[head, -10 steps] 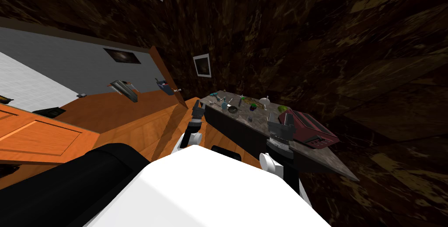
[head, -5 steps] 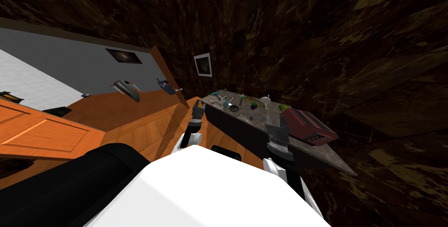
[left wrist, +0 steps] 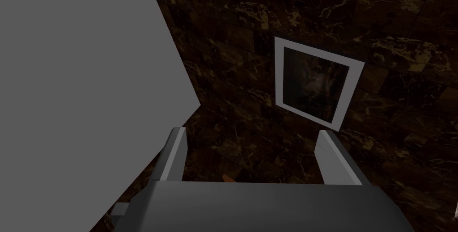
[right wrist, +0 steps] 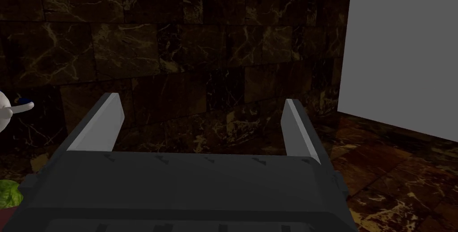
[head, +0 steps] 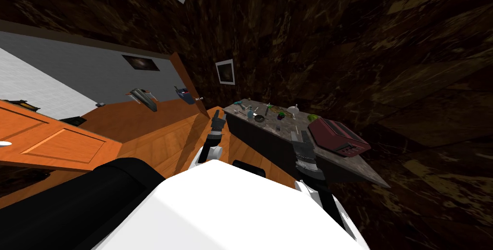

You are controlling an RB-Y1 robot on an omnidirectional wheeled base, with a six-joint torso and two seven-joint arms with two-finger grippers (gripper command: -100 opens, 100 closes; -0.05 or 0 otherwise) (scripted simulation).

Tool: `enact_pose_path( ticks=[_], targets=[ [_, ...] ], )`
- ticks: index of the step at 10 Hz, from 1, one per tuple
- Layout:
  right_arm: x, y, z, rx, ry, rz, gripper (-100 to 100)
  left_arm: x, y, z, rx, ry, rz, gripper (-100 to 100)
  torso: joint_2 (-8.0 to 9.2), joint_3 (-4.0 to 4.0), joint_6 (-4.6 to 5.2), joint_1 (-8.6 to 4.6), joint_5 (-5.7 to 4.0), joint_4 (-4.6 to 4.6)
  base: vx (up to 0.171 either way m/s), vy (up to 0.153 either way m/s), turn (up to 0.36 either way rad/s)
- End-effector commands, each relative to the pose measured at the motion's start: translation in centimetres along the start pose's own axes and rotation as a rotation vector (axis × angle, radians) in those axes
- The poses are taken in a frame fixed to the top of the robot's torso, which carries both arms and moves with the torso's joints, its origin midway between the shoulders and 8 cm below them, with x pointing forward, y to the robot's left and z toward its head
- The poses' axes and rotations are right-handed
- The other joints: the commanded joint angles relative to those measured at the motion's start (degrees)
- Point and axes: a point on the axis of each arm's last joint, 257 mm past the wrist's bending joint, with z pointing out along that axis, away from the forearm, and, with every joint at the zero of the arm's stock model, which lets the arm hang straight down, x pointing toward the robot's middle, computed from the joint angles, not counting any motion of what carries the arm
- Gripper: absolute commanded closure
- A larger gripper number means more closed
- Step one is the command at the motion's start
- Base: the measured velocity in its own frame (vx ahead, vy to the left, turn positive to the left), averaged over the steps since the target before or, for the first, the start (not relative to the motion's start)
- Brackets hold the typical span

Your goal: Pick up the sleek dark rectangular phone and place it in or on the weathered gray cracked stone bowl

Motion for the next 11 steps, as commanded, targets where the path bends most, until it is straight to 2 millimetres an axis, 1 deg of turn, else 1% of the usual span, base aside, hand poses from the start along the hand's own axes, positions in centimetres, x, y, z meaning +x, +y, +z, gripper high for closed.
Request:
enact_pose_path(
  ticks=[1, 2, 3, 4, 5, 6, 7, 8, 9, 10, 11],
  targets=[
    [0.4, -0.7, -0.6, 0.023, 0.040, -0.016, -100, 0.0, 0.0, 0.0, 0.000, 0.000, 0.000, 0, 0.00, 0.00, 0.00, 0.00, 0.00, 0.00, -0.071, 0.074, 0.003],
    [0.7, -2.1, -1.5, 0.060, 0.074, -0.023, -100, 0.0, 0.0, 0.0, 0.000, 0.000, 0.000, 0, -0.01, 0.00, 0.01, -0.03, 0.01, 0.00, -0.076, 0.067, 0.019],
    [0.7, -2.1, -1.5, 0.061, 0.087, -0.030, -100, 0.0, 0.0, 0.0, 0.000, 0.000, 0.000, 0, 0.01, 0.01, 0.01, -0.04, 0.00, 0.00, -0.063, 0.054, 0.011],
    [1.1, -3.6, -2.5, 0.100, 0.125, -0.035, -100, 0.0, 0.0, 0.0, 0.000, 0.000, 0.000, 0, -0.03, -0.01, 0.01, -0.09, -0.01, 0.00, -0.063, 0.062, 0.030],
    [1.2, -3.6, -2.5, 0.102, 0.137, -0.041, -100, 0.0, 0.0, 0.0, 0.000, 0.000, 0.000, 0, -0.04, -0.02, 0.00, -0.07, -0.01, -0.01, -0.054, 0.059, 0.018],
    [1.5, -5.2, -3.6, 0.143, 0.177, -0.045, -100, 0.0, 0.0, 0.0, 0.000, 0.000, 0.000, 0, -0.07, -0.03, 0.01, -0.08, 0.00, -0.01, -0.070, 0.081, 0.039],
    [1.6, -5.2, -3.6, 0.145, 0.189, -0.051, -100, 0.0, 0.0, 0.0, 0.000, 0.000, 0.000, 0, -0.03, -0.01, 0.00, -0.01, 0.00, 0.00, -0.058, 0.062, 0.012],
    [2.0, -6.7, -4.8, 0.188, 0.229, -0.051, -100, 0.0, 0.0, 0.0, 0.000, 0.000, 0.000, 0, -0.06, -0.03, 0.01, -0.06, 0.00, 0.00, -0.041, 0.072, 0.051],
    [2.0, -6.8, -4.8, 0.190, 0.242, -0.058, -100, 0.0, 0.0, 0.0, 0.000, 0.000, 0.000, 0, -0.12, -0.06, -0.01, -0.04, 0.00, -0.02, -0.027, 0.057, 0.021],
    [2.4, -8.3, -6.1, 0.234, 0.280, -0.054, -100, 0.0, 0.0, 0.0, 0.000, 0.000, 0.000, 0, -0.17, -0.09, 0.01, -0.09, 0.00, -0.03, -0.038, 0.060, 0.056],
    [2.3, -8.4, -6.2, 0.236, 0.297, -0.064, -100, 0.0, 0.0, 0.0, 0.000, 0.000, 0.000, 0, -0.15, -0.08, 0.00, -0.07, -0.01, -0.03, -0.027, 0.055, 0.026]
  ],
)
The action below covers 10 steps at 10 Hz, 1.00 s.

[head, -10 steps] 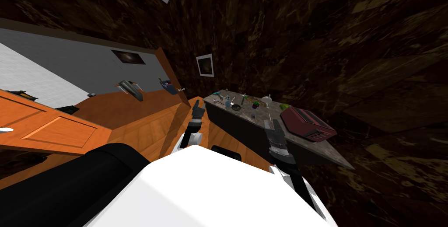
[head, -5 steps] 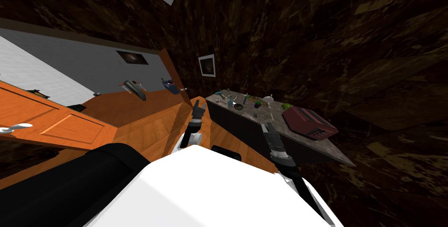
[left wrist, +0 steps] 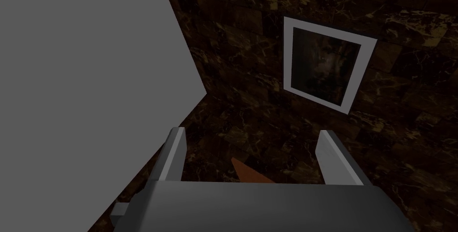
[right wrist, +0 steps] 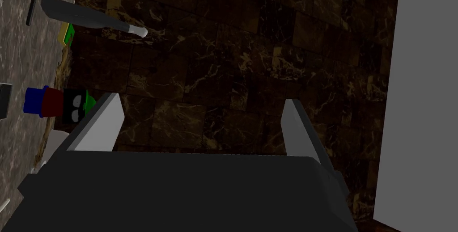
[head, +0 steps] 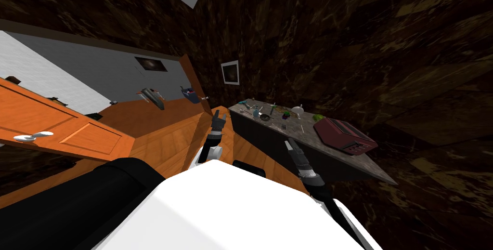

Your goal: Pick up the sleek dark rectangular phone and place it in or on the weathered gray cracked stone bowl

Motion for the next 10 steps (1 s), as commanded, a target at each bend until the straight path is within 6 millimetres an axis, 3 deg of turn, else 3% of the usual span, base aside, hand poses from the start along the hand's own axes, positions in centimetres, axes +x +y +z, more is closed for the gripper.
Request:
enact_pose_path(
  ticks=[1, 2, 5, 6, 9, 10],
  targets=[
    [0.7, -2.1, -1.1, 0.050, 0.051, 0.006, -100, 0.0, 0.0, 0.0, 0.000, 0.000, 0.000, 0, 0.00, 0.00, 0.00, 0.00, 0.00, 0.00, -0.015, 0.080, 0.066],
    [0.6, -2.2, -1.2, 0.055, 0.071, -0.009, -100, 0.0, 0.0, 0.0, 0.000, 0.000, 0.000, 0, -0.05, -0.03, -0.02, 0.08, 0.00, -0.01, -0.006, 0.070, 0.028],
    [2.1, -5.8, -3.3, 0.151, 0.173, -0.003, -100, 0.0, 0.0, 0.0, 0.000, 0.000, 0.000, 0, -0.11, -0.07, 0.00, 0.02, 0.01, -0.02, 0.004, 0.067, 0.063],
    [1.9, -5.8, -3.5, 0.156, 0.188, -0.016, -100, 0.0, 0.0, 0.0, 0.000, 0.000, 0.000, 0, -0.17, -0.10, -0.02, 0.04, 0.00, -0.04, 0.014, 0.059, 0.034],
    [3.0, -9.4, -6.3, 0.261, 0.293, -0.012, -100, 0.0, 0.0, 0.0, 0.000, 0.000, 0.000, 0, -0.22, -0.13, 0.00, 0.00, 0.00, -0.05, 0.030, 0.064, 0.067],
    [2.8, -9.4, -6.4, 0.266, 0.304, -0.023, -100, 0.0, 0.0, 0.0, 0.000, 0.000, 0.000, 0, -0.26, -0.15, -0.02, 0.03, 0.00, -0.06, 0.031, 0.052, 0.052]
  ],
)
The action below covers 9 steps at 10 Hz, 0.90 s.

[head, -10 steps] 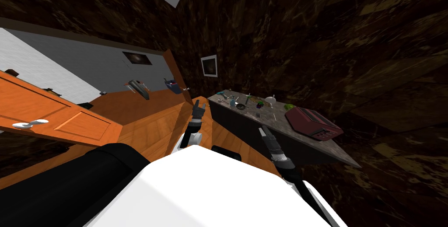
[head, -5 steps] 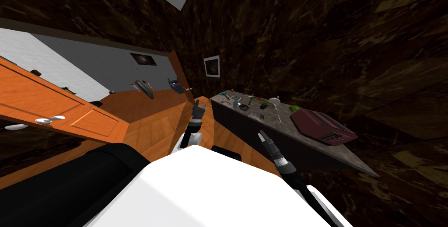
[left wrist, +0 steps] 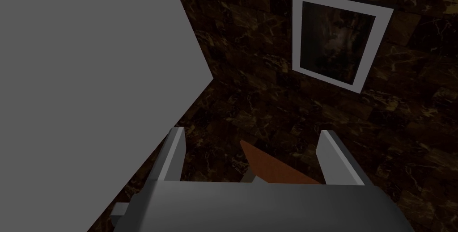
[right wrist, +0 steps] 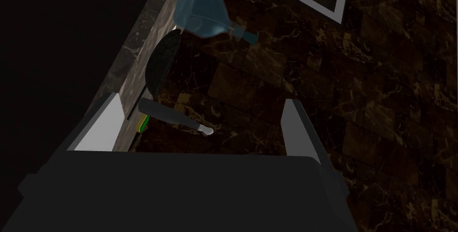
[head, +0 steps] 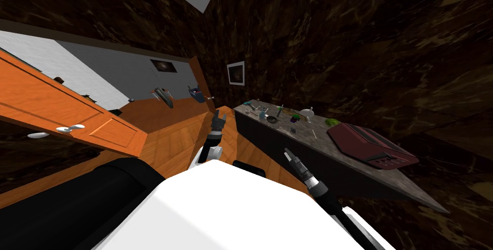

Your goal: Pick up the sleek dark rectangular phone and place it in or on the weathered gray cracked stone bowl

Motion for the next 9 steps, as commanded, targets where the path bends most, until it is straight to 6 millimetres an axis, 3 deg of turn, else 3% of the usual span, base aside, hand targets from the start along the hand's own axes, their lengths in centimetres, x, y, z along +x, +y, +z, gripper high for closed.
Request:
enact_pose_path(
  ticks=[1, 2, 3, 6, 9],
  targets=[
    [1.1, -2.1, -1.2, 0.061, 0.057, 0.006, -100, 0.0, 0.0, 0.0, 0.000, 0.000, 0.000, 0, 0.00, 0.00, 0.00, 0.00, 0.00, 0.00, 0.045, 0.059, 0.107],
    [0.8, -2.2, -1.4, 0.068, 0.068, -0.006, -100, 0.0, 0.0, 0.0, 0.000, 0.000, 0.000, 0, -0.05, -0.03, -0.02, 0.02, -0.01, -0.01, 0.039, 0.046, 0.040],
    [1.7, -4.1, -2.4, 0.118, 0.111, 0.006, -100, 0.0, 0.0, 0.0, 0.000, 0.000, 0.000, 0, -0.03, -0.02, 0.01, -0.02, 0.00, -0.01, 0.053, 0.043, 0.078],
    [1.7, -6.1, -4.2, 0.188, 0.176, -0.014, -100, 0.0, 0.0, 0.0, 0.000, 0.000, 0.000, 0, -0.08, -0.05, -0.02, -0.01, -0.02, -0.02, 0.049, 0.048, 0.065],
    [2.2, -9.7, -7.4, 0.308, 0.268, -0.014, -100, 0.0, 0.0, 0.0, 0.000, 0.000, 0.000, 0, -0.10, -0.06, 0.01, -0.02, -0.01, -0.02, 0.067, 0.050, 0.082]
  ],
)
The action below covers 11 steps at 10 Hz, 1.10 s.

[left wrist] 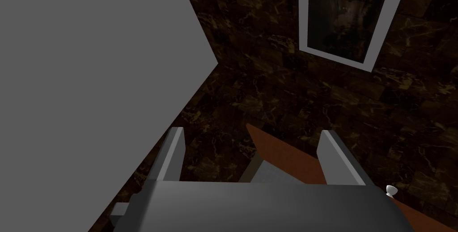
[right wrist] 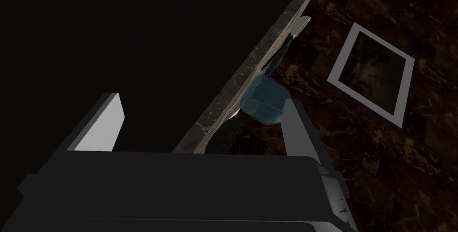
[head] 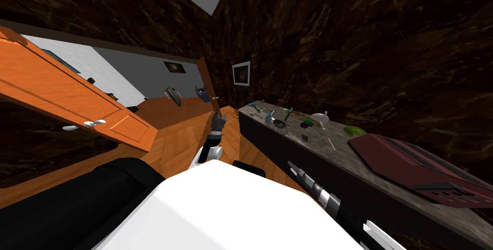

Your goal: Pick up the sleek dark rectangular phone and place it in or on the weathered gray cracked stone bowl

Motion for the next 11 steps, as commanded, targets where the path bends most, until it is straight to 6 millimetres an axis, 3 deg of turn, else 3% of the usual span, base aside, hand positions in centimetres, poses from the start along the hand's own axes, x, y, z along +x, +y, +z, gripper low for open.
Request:
enact_pose_path(
  ticks=[1, 2, 3, 4, 5, 7, 9, 10, 11],
  targets=[
    [-0.3, -1.4, -0.7, 0.040, 0.027, -0.009, -100, 0.0, 0.0, 0.0, 0.000, 0.000, 0.000, 0, 0.00, 0.00, 0.00, 0.00, 0.00, 0.00, 0.064, 0.036, 0.049],
    [0.2, -3.4, -1.9, 0.098, 0.066, -0.003, -100, 0.0, 0.0, 0.0, 0.000, 0.000, 0.000, 0, 0.02, 0.01, 0.01, -0.05, 0.00, 0.00, 0.086, 0.036, 0.097],
    [-0.1, -3.5, -2.2, 0.107, 0.071, -0.014, -100, 0.0, 0.0, 0.0, 0.000, 0.000, 0.000, 0, -0.05, -0.03, -0.01, -0.06, -0.01, -0.01, 0.066, 0.030, 0.054],
    [0.2, -5.5, -3.6, 0.168, 0.108, -0.010, -100, 0.0, 0.0, 0.0, 0.000, 0.000, 0.000, 0, 0.00, -0.01, 0.01, -0.07, -0.02, 0.00, 0.075, 0.047, 0.107],
    [-0.1, -5.6, -3.9, 0.176, 0.112, -0.020, -100, 0.0, 0.0, 0.0, 0.000, 0.000, 0.000, 0, -0.02, -0.01, 0.00, -0.03, 0.00, 0.00, 0.062, 0.040, 0.044],
    [-0.9, -8.8, -6.8, 0.290, 0.163, -0.027, -100, 0.0, 0.0, 0.0, 0.000, 0.000, 0.000, 0, 0.01, 0.00, 0.00, -0.01, 0.00, 0.00, 0.092, 0.057, 0.130],
    [-2.0, -11.1, -9.7, 0.384, 0.191, -0.043, -100, 0.0, 0.0, 0.0, 0.000, 0.000, 0.000, 0, -0.10, -0.07, 0.02, -0.03, 0.00, -0.03, 0.101, 0.033, 0.060],
    [-2.0, -11.4, -10.3, 0.399, 0.203, -0.049, -100, 0.0, 0.0, 0.0, 0.000, 0.000, 0.000, 0, -0.12, -0.07, -0.01, -0.06, 0.00, -0.03, 0.073, 0.018, 0.047],
    [-2.8, -12.9, -12.4, 0.468, 0.220, -0.053, -100, 0.0, 0.0, 0.0, 0.000, 0.000, 0.000, 0, -0.03, -0.03, 0.02, -0.10, -0.03, -0.01, 0.068, 0.035, 0.079]
  ],
)
